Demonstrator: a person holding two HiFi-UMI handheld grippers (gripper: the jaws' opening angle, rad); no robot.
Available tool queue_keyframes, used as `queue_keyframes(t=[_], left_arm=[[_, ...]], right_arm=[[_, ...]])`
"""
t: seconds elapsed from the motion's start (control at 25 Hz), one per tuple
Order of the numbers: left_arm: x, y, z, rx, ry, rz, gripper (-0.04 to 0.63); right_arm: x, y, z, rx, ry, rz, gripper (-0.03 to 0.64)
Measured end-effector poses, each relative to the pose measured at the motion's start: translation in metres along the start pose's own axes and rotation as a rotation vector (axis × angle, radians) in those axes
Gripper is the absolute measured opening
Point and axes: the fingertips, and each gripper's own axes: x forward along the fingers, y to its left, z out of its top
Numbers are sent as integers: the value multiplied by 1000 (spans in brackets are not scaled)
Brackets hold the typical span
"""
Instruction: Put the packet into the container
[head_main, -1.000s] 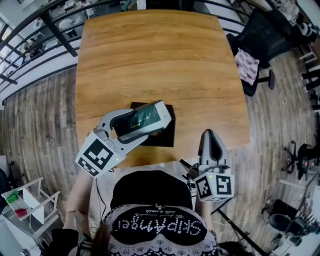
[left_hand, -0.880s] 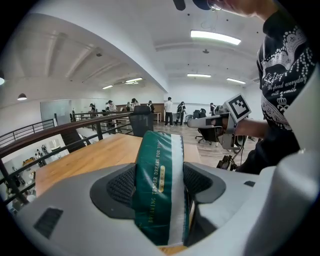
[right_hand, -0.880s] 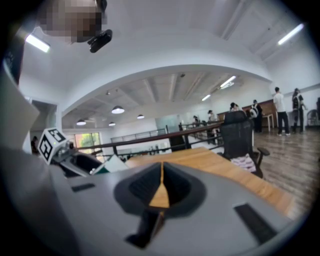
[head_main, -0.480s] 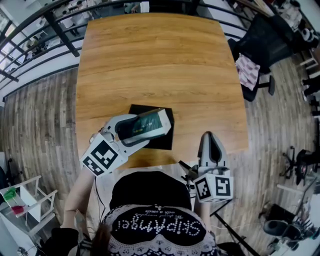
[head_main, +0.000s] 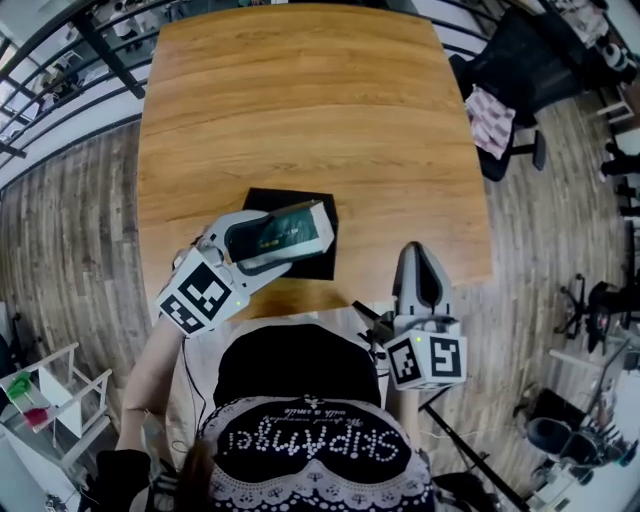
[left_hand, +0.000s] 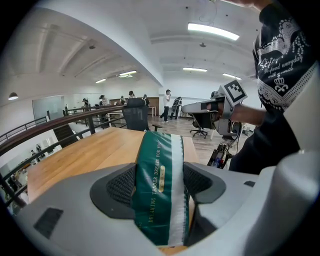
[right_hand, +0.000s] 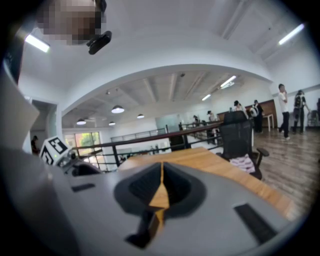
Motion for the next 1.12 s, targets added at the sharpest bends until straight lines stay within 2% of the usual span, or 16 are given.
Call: queue_keyframes(t=[0.4, 0.6, 0.84, 1.12], left_arm=[[16, -9, -20, 38, 75, -41, 328], [22, -12, -38, 30, 111, -51, 328], [29, -15, -50, 69, 157, -74, 328], [39, -21, -59, 75, 185, -98, 328]], right_arm=[[-8, -14, 6, 2, -7, -38, 35], [-13, -18, 4, 2, -4, -53, 35], [-16, -21, 6, 0, -8, -68, 35], [-21, -27, 7, 4, -14, -88, 35]])
